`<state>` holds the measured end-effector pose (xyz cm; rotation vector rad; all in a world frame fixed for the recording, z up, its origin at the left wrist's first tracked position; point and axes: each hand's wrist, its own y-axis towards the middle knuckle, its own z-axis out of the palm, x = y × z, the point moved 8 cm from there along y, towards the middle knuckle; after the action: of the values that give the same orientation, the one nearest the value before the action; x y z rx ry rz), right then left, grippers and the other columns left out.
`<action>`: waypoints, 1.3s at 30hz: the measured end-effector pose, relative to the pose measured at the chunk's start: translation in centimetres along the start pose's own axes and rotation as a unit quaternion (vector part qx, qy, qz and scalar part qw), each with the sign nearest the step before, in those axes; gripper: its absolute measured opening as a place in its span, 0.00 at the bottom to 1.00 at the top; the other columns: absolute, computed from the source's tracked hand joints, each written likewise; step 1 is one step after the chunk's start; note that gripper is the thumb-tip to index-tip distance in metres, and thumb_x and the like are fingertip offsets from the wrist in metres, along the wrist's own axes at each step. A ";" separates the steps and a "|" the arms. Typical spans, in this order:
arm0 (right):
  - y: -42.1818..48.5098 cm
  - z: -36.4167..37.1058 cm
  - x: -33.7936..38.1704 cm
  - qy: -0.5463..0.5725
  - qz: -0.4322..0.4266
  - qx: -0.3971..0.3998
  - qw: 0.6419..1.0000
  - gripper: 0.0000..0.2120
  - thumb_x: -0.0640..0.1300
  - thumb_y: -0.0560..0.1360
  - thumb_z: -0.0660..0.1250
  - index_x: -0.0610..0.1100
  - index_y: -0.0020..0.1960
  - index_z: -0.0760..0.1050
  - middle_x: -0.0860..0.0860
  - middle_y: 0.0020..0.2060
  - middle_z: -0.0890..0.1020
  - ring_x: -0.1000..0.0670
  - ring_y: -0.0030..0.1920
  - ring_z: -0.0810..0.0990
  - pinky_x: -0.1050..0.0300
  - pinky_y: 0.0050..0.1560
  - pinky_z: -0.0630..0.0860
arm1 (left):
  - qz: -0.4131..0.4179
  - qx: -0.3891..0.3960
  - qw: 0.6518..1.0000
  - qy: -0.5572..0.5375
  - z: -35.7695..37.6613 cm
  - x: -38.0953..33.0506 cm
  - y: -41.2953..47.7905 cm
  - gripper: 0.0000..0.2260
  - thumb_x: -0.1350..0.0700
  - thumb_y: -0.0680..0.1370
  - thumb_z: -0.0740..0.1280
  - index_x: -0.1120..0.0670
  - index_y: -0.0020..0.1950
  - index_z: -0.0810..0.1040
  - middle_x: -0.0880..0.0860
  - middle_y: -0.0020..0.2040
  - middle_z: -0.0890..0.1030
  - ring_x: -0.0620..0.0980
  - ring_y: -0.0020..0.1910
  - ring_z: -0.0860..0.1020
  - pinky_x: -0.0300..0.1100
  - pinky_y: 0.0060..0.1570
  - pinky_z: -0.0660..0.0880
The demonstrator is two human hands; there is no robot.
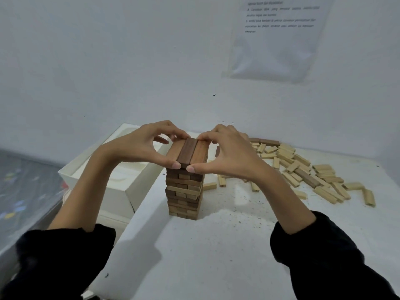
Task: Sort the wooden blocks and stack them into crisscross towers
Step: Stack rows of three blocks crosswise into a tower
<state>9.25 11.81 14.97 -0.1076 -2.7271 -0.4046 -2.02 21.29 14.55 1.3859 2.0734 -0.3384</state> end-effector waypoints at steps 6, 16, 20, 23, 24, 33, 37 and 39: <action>0.0 0.3 -0.3 -0.004 0.007 0.021 1.000 0.35 0.67 0.63 0.70 0.54 0.65 0.70 0.55 0.53 0.70 0.54 0.58 0.66 0.54 0.59 0.60 | -0.002 0.002 1.000 0.005 0.2 0.1 0.2 0.30 0.38 0.59 0.74 0.44 0.59 0.77 0.46 0.57 0.75 0.44 0.59 0.73 0.44 0.61 0.72; -0.1 0.8 -0.8 0.005 0.015 0.019 1.000 0.36 0.68 0.63 0.69 0.56 0.67 0.69 0.54 0.57 0.72 0.53 0.61 0.65 0.54 0.59 0.59 | -0.014 0.015 1.000 0.004 0.6 0.4 -0.1 0.36 0.29 0.57 0.72 0.41 0.62 0.76 0.43 0.59 0.75 0.43 0.63 0.72 0.46 0.65 0.69; -0.2 0.6 -0.7 0.026 0.015 0.009 0.999 0.37 0.68 0.62 0.69 0.57 0.68 0.68 0.56 0.56 0.72 0.54 0.62 0.65 0.54 0.60 0.58 | -0.010 0.018 1.000 0.008 0.7 0.0 -0.2 0.36 0.30 0.58 0.73 0.40 0.63 0.75 0.42 0.60 0.75 0.42 0.64 0.72 0.47 0.67 0.67; -0.4 0.0 -0.8 0.049 0.015 -0.002 0.999 0.38 0.69 0.61 0.70 0.58 0.68 0.67 0.58 0.57 0.73 0.55 0.61 0.66 0.53 0.61 0.58 | -0.008 0.010 1.000 0.013 0.6 -0.4 -0.3 0.37 0.28 0.57 0.71 0.40 0.63 0.75 0.40 0.59 0.75 0.41 0.63 0.72 0.45 0.66 0.67; -0.5 -0.3 -0.9 0.057 0.014 -0.006 0.998 0.39 0.69 0.60 0.70 0.59 0.68 0.67 0.59 0.57 0.73 0.55 0.61 0.66 0.53 0.61 0.59 | -0.010 0.005 1.000 0.015 0.4 -0.6 -0.3 0.37 0.27 0.57 0.70 0.40 0.62 0.75 0.40 0.59 0.75 0.41 0.63 0.72 0.45 0.65 0.68; -3.6 -4.6 -3.7 0.090 0.032 -0.029 0.995 0.33 0.64 0.61 0.71 0.58 0.64 0.72 0.60 0.54 0.74 0.56 0.59 0.69 0.48 0.63 0.66 | 0.026 -0.038 0.998 0.033 -0.5 -4.3 0.8 0.22 0.36 0.68 0.64 0.41 0.60 0.76 0.41 0.57 0.78 0.39 0.59 0.75 0.38 0.59 0.71; -5.6 -5.8 -6.2 0.112 0.057 -0.044 0.991 0.30 0.64 0.61 0.71 0.58 0.61 0.74 0.58 0.55 0.76 0.54 0.60 0.70 0.47 0.63 0.67 | 0.043 -0.055 0.996 0.048 0.8 -7.3 1.7 0.22 0.37 0.69 0.63 0.44 0.60 0.77 0.41 0.56 0.78 0.38 0.58 0.75 0.37 0.59 0.72; -7.0 -6.1 -7.9 0.147 0.064 -0.058 0.985 0.22 0.60 0.65 0.72 0.60 0.58 0.76 0.58 0.54 0.77 0.55 0.59 0.71 0.53 0.61 0.68 | 0.061 -0.098 0.993 0.036 1.9 -9.1 2.0 0.21 0.37 0.70 0.63 0.44 0.59 0.77 0.42 0.55 0.78 0.38 0.57 0.75 0.37 0.58 0.72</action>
<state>17.87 3.20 15.55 -0.2349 -2.3910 -0.4992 2.85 14.43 18.92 1.4144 2.0076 -0.0318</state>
